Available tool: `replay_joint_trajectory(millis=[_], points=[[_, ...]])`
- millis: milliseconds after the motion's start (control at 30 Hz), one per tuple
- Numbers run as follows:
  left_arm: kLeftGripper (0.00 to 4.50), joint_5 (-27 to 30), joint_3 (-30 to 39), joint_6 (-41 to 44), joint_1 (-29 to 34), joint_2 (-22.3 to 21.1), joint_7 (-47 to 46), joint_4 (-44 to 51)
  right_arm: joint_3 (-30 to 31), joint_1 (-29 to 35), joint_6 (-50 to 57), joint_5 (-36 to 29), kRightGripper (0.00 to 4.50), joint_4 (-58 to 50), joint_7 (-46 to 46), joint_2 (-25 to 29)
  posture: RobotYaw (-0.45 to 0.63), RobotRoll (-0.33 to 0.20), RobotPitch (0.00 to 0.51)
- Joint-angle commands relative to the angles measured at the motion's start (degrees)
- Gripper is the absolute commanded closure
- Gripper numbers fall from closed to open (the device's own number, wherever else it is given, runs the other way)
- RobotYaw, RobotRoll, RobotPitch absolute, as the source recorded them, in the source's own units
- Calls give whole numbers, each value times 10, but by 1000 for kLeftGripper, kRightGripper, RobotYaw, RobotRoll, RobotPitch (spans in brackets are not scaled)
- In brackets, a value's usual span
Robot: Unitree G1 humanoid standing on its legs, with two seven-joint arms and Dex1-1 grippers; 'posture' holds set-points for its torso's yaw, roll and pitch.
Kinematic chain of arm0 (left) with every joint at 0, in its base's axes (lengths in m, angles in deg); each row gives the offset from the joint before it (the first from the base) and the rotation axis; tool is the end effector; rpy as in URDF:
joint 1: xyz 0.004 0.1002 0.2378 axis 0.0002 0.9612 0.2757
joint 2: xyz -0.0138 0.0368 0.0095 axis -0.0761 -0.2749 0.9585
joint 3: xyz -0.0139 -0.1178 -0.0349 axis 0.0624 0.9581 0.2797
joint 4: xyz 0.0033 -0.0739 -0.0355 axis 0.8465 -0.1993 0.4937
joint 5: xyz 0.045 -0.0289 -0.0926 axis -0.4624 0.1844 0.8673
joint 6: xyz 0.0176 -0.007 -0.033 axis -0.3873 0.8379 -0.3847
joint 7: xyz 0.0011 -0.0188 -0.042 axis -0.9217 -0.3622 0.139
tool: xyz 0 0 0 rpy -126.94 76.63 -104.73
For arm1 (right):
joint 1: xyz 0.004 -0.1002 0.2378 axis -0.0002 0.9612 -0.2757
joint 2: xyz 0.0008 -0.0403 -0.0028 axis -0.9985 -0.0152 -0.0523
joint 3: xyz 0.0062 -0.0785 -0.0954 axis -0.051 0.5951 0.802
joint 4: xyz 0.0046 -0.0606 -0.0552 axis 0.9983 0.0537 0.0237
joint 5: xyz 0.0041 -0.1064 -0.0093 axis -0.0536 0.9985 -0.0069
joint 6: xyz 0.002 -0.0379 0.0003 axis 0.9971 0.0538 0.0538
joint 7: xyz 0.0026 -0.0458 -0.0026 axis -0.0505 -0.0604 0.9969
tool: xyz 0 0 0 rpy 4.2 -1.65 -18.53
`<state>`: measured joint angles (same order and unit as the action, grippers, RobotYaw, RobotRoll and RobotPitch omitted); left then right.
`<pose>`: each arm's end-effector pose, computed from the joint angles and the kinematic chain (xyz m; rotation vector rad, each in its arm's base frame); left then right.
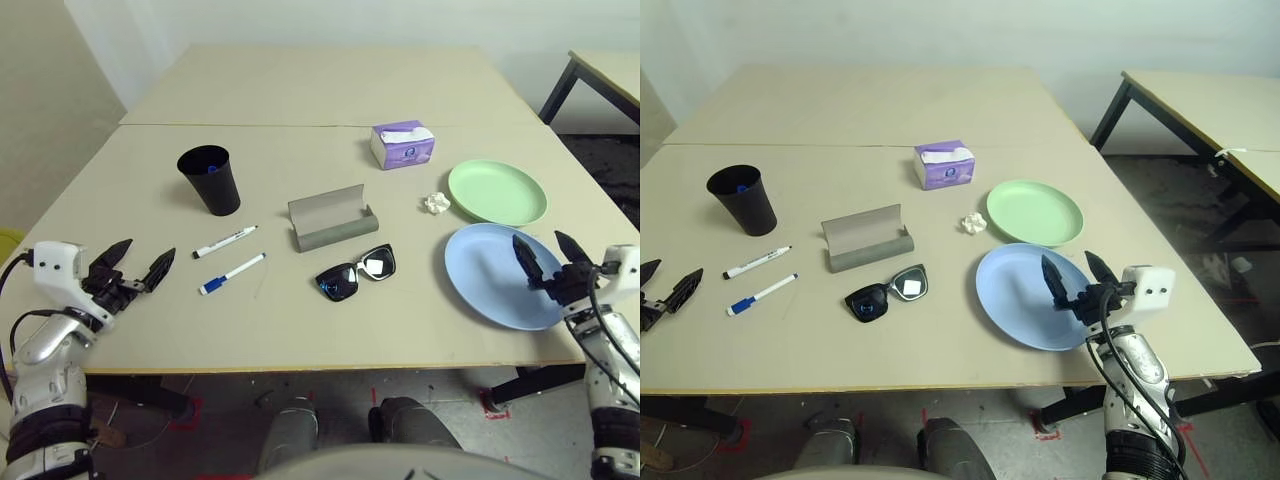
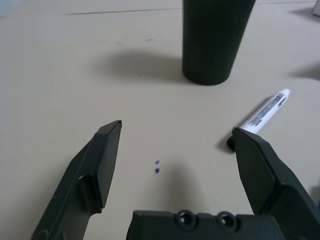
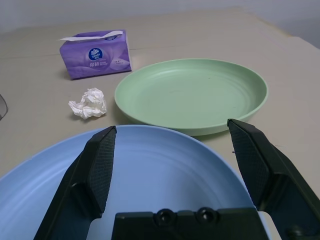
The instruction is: Organize and tidy the items on the table.
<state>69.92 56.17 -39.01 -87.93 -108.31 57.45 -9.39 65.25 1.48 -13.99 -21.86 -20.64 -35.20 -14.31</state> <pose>0.1655 0.4021 0.0561 0.1322 0.0762 -0.1136 0.1928 -0.3152 0.0339 0.0094 -0.1102 0.1252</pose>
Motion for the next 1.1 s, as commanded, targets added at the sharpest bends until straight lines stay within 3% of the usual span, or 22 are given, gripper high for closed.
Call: replay_joint_trajectory(millis=[33, 233, 700, 867, 1100], points=[[21, 2, 5, -22, -14, -2, 12, -42, 4, -3, 4, -3, 0, 1, 3, -3, 20, 0, 52], [21, -1, -1, -47, -52, -1, 26, -88, 3, -23, 4, -2, 0, 20, 7, 4, 34, 0, 64], [21, 4, -7, -58, -36, 15, 47, -94, -15, -32, 0, -7, 0, 50, 25, 45, -4, 0, 76], [21, 32, -22, -43, -49, 10, 141, -68, -17, -30, -7, -5, 0, 58, 29, 46, -26, 0, 72], [21, 38, -117, 31, -75, -17, 323, 11, -9, -25, -25, 6, 0, 49, 24, 39, -54, 0, 57]])
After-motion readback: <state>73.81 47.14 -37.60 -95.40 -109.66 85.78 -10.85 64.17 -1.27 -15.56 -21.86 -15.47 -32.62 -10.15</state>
